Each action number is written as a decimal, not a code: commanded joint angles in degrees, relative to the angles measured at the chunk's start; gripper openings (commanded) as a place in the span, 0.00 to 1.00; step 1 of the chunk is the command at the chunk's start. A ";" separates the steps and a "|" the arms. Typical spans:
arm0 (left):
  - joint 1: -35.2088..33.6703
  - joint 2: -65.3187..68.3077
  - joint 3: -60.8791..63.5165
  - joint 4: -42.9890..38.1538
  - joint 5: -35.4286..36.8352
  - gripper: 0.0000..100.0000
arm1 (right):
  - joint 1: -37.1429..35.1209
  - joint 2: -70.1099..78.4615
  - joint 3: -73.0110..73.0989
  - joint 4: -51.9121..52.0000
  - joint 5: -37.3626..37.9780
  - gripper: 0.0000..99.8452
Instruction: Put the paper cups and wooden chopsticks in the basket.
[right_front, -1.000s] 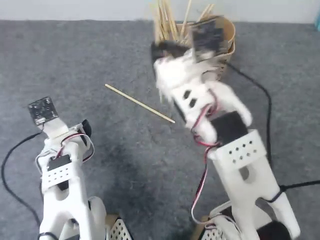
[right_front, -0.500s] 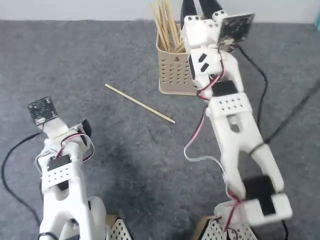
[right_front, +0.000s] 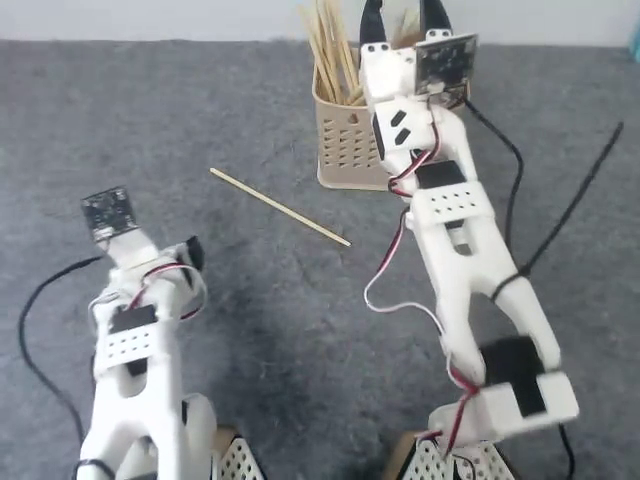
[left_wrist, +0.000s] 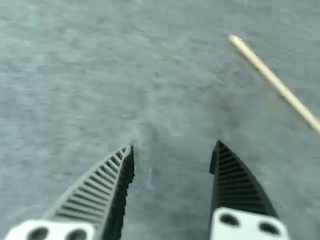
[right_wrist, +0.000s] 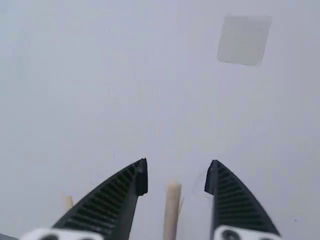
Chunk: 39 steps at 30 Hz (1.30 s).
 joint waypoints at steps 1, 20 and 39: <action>7.65 2.29 -11.03 7.65 7.47 0.24 | 0.75 -11.21 -2.73 9.89 -3.43 0.16; 18.46 63.12 -74.51 27.96 32.26 0.23 | 3.74 -59.56 10.29 75.03 -14.59 0.04; 17.67 101.36 -128.84 63.74 34.81 0.01 | 0.31 -66.86 22.77 73.89 -14.77 0.04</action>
